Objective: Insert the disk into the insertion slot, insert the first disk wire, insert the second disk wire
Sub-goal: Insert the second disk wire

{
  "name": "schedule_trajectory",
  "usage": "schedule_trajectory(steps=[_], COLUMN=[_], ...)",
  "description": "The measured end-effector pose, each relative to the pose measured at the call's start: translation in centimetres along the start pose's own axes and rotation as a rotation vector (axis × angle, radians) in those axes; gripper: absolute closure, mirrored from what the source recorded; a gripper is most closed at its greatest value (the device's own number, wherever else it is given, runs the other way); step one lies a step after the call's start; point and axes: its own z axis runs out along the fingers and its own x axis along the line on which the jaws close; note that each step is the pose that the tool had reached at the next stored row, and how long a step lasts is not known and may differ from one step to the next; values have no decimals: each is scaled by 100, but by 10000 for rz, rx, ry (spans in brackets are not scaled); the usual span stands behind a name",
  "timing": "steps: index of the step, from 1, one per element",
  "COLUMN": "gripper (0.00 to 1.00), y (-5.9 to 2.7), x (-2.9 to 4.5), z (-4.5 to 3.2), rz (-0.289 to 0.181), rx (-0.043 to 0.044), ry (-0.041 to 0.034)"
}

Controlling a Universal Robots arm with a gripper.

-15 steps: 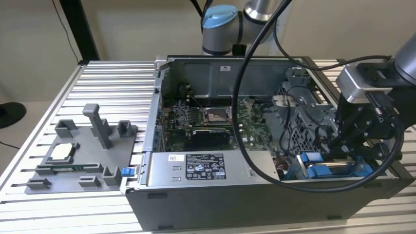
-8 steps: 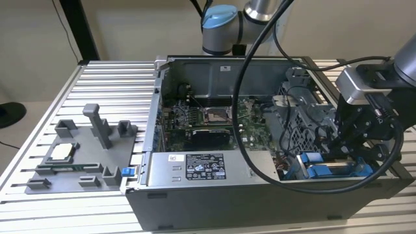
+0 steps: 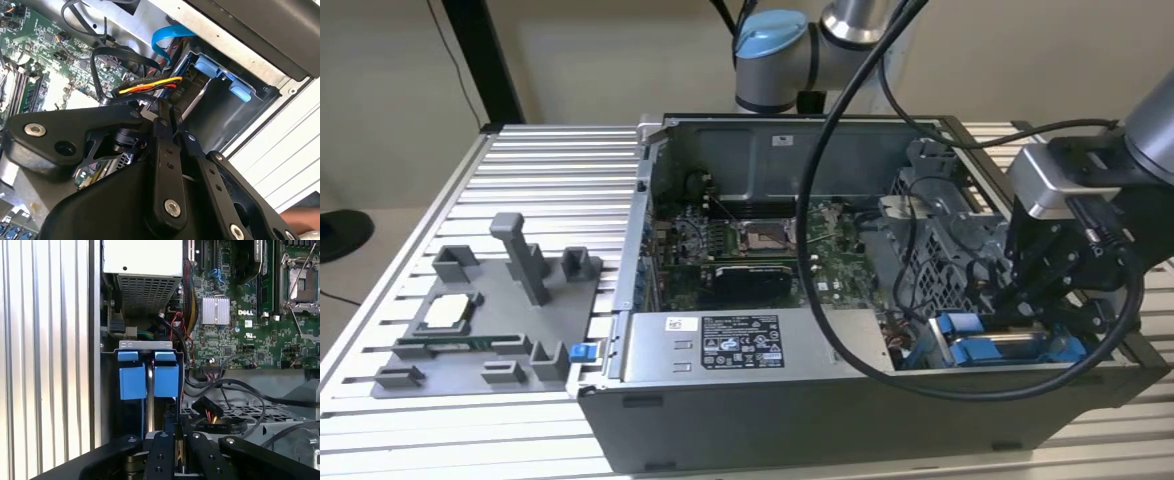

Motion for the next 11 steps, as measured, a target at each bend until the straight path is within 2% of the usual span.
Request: schedule_trajectory(steps=[8, 9, 11], gripper=[100, 0, 0], y=[-1, -2, -2], x=[2, 3, 2], z=[17, 22, 14], rz=[-9, -10, -11], rx=[1, 1, -1], ry=[-7, -17, -14])
